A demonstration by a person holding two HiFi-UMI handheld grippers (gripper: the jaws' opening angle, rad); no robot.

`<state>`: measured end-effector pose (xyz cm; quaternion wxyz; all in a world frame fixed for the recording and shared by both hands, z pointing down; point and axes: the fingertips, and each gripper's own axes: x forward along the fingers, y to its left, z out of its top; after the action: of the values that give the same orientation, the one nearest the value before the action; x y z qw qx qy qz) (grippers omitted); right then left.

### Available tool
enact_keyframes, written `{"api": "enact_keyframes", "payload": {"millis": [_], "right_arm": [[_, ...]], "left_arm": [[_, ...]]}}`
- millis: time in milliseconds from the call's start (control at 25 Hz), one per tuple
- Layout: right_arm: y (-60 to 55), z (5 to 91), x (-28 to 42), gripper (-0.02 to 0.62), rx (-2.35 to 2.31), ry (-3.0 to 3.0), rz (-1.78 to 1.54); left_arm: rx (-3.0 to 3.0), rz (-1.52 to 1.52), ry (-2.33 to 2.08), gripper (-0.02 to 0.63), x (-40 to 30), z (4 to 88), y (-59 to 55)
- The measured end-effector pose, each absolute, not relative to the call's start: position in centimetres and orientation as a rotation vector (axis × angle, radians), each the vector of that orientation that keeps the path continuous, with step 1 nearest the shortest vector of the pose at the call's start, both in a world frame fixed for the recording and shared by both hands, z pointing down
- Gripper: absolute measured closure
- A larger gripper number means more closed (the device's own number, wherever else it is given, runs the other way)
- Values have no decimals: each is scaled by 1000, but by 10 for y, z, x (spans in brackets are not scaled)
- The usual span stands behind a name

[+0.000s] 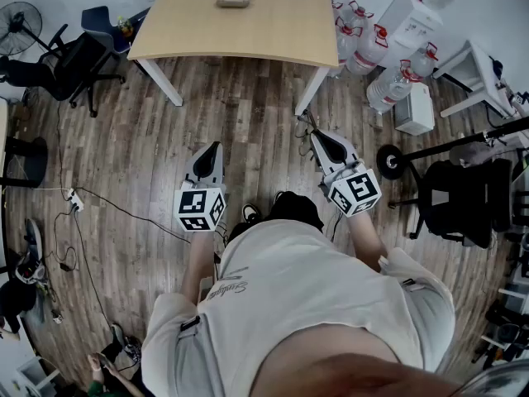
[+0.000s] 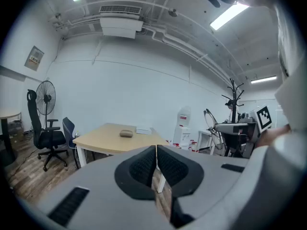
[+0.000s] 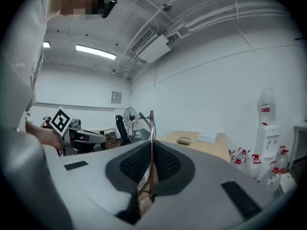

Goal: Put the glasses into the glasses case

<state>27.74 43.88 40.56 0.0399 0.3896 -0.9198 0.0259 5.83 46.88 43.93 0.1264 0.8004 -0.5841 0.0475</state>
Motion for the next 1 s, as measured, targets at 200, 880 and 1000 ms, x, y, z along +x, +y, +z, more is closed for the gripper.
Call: {"api": "enact_keyframes", "payload": {"millis": [200,880,1000], "right_arm": [[435,410,276,586,1187,-2797,86],[409,420,259,586,1199,-2724,157],[386,419,254,586,1177,-2734,133]], "left_arm": [[2309,125,-1707,589,56,440,467],[2213,78,-1671,589,27,470,441],[2159,72,-1684,589,19,476,426]]}}
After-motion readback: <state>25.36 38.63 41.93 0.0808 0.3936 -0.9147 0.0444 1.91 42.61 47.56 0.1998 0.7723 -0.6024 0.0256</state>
